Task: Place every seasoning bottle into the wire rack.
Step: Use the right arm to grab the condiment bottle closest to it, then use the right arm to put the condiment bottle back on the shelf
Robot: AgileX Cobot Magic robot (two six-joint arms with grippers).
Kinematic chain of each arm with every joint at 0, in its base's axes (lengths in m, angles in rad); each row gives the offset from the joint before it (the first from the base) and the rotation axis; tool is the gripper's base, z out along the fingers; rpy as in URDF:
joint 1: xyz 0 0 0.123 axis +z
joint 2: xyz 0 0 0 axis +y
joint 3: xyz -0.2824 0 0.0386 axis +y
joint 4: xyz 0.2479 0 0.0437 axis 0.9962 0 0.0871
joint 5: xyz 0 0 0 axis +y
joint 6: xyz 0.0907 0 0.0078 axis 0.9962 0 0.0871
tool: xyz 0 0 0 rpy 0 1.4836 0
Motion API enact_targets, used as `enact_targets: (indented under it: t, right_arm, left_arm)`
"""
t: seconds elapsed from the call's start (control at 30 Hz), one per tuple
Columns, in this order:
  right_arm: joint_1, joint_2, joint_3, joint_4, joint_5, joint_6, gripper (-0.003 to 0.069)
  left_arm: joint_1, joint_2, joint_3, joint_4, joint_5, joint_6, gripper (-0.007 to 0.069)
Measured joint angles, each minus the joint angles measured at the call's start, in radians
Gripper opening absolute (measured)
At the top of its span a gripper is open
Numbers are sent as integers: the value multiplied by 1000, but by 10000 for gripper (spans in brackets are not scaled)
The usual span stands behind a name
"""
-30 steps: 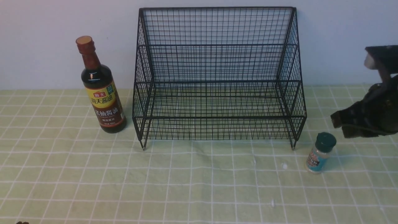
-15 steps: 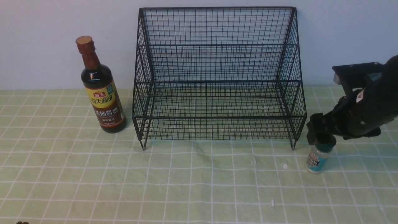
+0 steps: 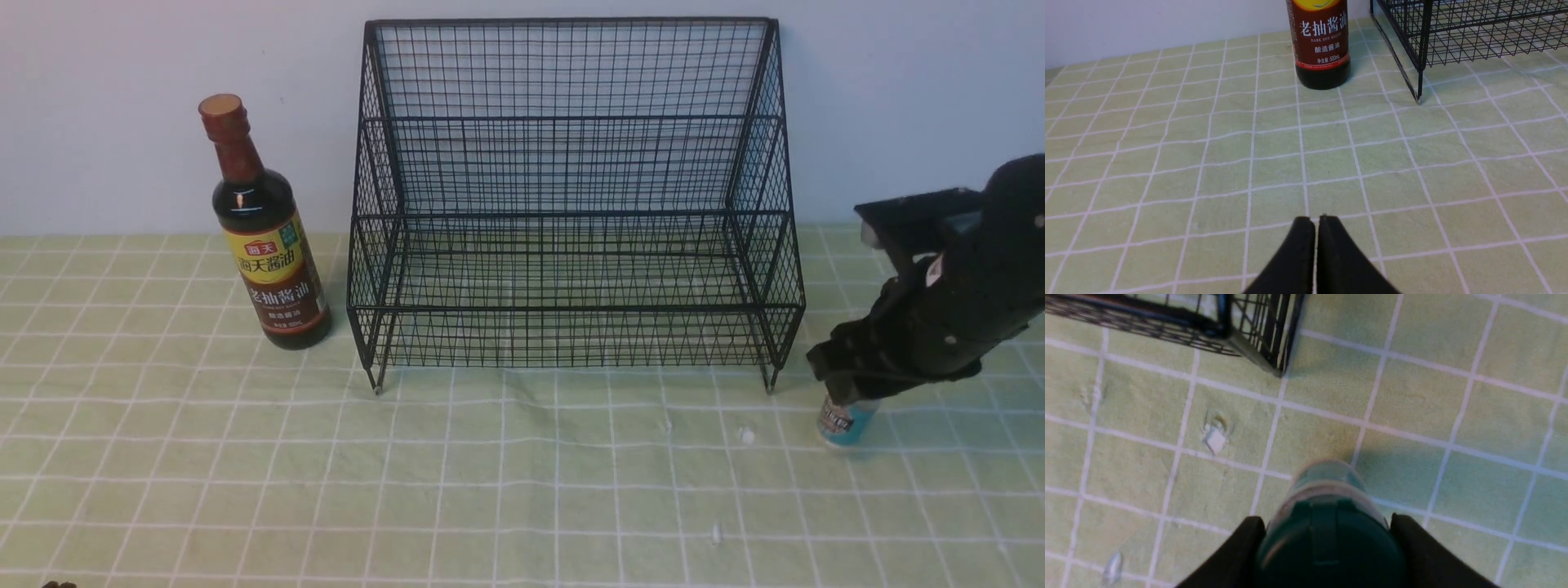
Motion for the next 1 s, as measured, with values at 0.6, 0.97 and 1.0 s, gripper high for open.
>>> enact_targets:
  t: [0.6, 0.97, 1.0]
  right_arm:
    - [51, -171, -312, 166, 187, -148, 353]
    - [100, 143, -473, 99, 149, -165, 353]
    - [100, 143, -473, 99, 149, -165, 353]
  left_arm:
    - [0, 0, 0, 0, 0, 0, -6]
    - [0, 0, 0, 0, 0, 0, -6]
    - [0, 0, 0, 0, 0, 0, -6]
